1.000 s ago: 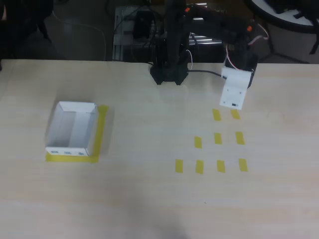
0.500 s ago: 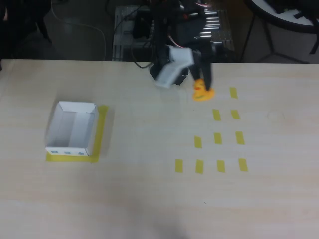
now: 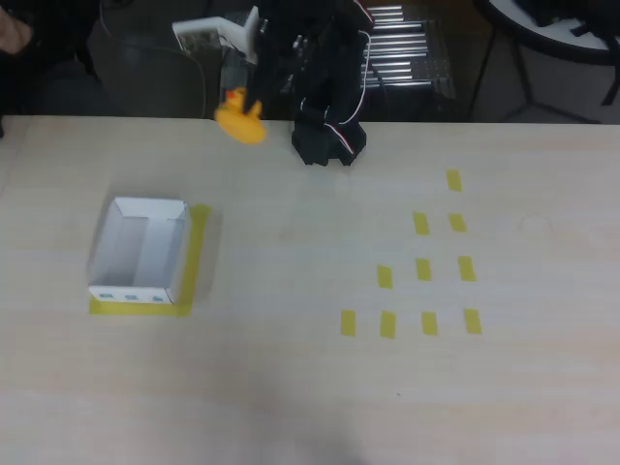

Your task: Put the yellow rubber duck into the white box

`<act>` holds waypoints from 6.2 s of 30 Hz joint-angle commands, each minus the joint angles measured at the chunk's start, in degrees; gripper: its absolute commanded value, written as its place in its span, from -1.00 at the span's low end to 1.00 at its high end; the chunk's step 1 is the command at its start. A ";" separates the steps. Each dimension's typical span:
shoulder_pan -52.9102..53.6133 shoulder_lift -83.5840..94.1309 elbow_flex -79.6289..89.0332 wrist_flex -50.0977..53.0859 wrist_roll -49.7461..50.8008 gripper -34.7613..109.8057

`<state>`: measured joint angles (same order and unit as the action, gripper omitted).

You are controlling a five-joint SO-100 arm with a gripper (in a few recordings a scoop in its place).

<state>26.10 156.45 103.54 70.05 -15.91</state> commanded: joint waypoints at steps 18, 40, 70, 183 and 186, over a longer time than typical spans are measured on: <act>31.55 -6.86 29.00 -24.96 3.08 -0.52; 27.77 -49.13 -12.04 -10.63 18.90 -0.52; 27.77 -74.79 -21.71 -15.12 22.32 -0.52; -28.04 34.72 69.43 -1.85 26.89 -0.46; -28.04 34.72 69.43 -1.85 26.89 -0.46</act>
<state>-0.35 188.09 172.18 67.59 10.37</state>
